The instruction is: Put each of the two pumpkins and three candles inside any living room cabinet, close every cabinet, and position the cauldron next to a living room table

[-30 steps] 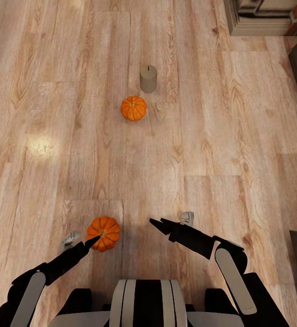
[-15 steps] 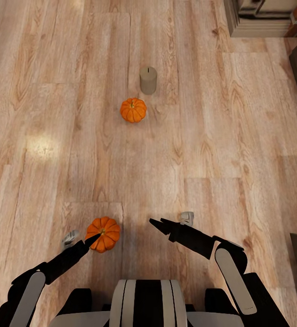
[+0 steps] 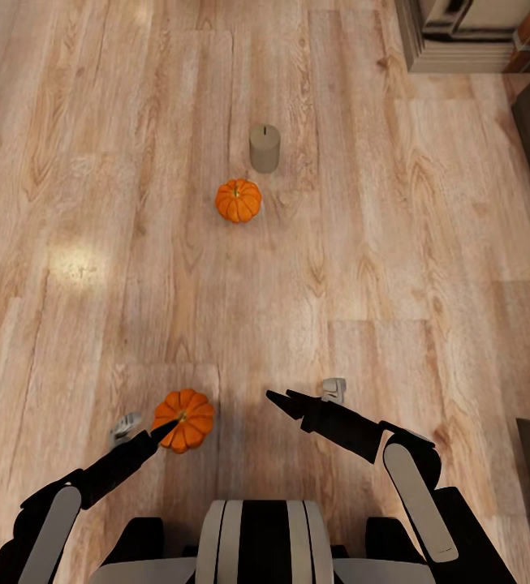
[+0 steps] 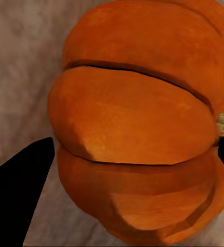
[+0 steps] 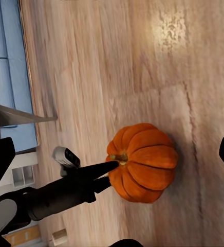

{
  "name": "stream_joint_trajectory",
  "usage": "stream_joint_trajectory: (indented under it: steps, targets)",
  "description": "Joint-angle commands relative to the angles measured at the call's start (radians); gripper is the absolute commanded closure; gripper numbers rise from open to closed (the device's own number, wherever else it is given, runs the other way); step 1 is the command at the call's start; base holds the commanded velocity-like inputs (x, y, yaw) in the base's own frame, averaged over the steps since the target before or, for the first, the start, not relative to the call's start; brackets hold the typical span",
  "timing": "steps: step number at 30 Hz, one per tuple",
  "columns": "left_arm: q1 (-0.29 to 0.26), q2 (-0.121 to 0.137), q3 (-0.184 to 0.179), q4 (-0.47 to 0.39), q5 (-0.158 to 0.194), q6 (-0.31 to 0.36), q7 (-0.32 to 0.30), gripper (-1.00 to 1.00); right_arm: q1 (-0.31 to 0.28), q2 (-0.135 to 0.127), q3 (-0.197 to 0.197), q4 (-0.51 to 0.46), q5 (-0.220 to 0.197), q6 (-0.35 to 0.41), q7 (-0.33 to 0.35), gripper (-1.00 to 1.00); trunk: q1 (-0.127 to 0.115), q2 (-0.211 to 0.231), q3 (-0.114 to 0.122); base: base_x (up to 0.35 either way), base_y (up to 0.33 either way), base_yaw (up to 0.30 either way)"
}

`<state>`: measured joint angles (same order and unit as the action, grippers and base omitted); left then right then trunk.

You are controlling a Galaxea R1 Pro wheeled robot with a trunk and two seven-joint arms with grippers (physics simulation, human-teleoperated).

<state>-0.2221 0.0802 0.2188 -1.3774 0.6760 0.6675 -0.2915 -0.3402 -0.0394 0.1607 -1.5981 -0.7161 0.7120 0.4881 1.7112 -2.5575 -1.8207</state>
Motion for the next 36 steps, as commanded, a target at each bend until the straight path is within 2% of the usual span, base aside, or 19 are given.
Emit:
stream_joint_trajectory:
  steps: [1, 9, 23, 26, 29, 32, 36]
  targets:
    - [0.000, 0.000, 0.002, 0.000, -0.003, 0.006, -0.003, 1.00, 0.000, 0.000, 0.000, 0.000, -0.004, 0.004, 0.000, -1.00, 0.000, 0.000, 0.004, 0.000, 0.000, 0.000]
    - [0.000, 0.000, 0.002, 0.000, -0.003, 0.006, -0.003, 1.00, 0.000, 0.000, 0.000, 0.000, -0.004, 0.004, 0.000, -1.00, -0.001, 0.000, 0.007, 0.000, 0.000, 0.000]
    - [0.000, 0.006, 0.005, 0.000, -0.001, 0.014, -0.006, 1.00, 0.000, 0.000, 0.000, 0.000, -0.004, 0.004, 0.000, -1.00, -0.007, 0.004, 0.062, 0.000, 0.000, 0.000]
    - [-0.001, 0.012, 0.010, -0.024, 0.000, 0.035, -0.080, 1.00, 0.000, 0.000, -0.002, 0.000, -0.003, 0.003, 0.000, -1.00, -0.009, 0.004, 0.073, 0.000, 0.000, 0.000]
    - [-0.001, 0.028, 0.047, -0.061, 0.000, 0.122, -0.157, 1.00, 0.000, 0.000, -0.006, 0.000, -0.004, 0.003, 0.000, -1.00, -0.010, 0.005, 0.085, 0.000, 0.000, 0.000]
    - [0.000, 0.068, 0.118, -0.089, 0.000, 0.240, -0.242, 1.00, 0.000, 0.000, -0.009, 0.000, -0.005, 0.003, -0.002, -1.00, -0.011, 0.006, 0.096, 0.000, 0.000, 0.000]
    - [-0.001, 0.121, 0.152, -0.096, 0.000, 0.313, -0.372, 1.00, 0.000, 0.000, -0.010, 0.001, -0.005, 0.003, -0.002, -1.00, -0.013, 0.007, 0.112, 0.000, 0.000, 0.000]
